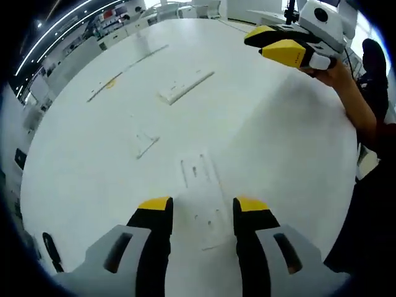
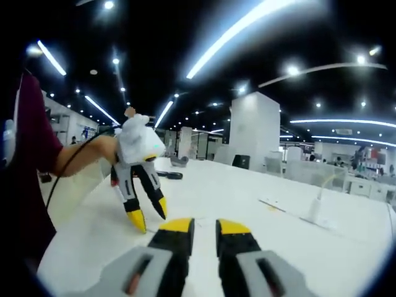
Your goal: Locate the socket holder cover, grip the socket holder cover, clip it into the socket holder slot.
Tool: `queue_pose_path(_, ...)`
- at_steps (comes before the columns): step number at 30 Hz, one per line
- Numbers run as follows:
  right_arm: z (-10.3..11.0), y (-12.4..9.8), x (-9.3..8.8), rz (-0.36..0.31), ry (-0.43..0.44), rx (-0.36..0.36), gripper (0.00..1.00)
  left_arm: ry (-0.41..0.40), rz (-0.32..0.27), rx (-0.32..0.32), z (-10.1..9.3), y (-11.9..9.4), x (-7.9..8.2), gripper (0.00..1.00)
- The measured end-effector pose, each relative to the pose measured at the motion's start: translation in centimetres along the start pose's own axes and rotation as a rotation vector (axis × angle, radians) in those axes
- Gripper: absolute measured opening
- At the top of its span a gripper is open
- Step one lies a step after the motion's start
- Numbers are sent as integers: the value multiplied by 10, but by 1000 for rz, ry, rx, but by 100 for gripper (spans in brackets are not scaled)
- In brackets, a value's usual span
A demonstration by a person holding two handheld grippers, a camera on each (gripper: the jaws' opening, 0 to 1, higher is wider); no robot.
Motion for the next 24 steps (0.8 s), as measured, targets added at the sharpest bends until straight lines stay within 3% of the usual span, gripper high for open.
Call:
queue_pose_path(8, 0, -1, 0, 10, -21, 3, 16, -31, 70, -43, -4, 3, -1, 31)
queue_pose_path(24, 1, -1, -6, 38, -37, 10, 16, -19, 149, -85, -8, 0, 0, 27)
Point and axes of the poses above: the point that each gripper's makers call its tool centre point, and the gripper's own axes: y roughly forward along the fingers, z roughly to its left, x roughly out of its top, the point moved 2 cm from there along -y, roughly backward along the fingers, and after that the axes turned 15 degrees about -z, right-handed, at the moved point
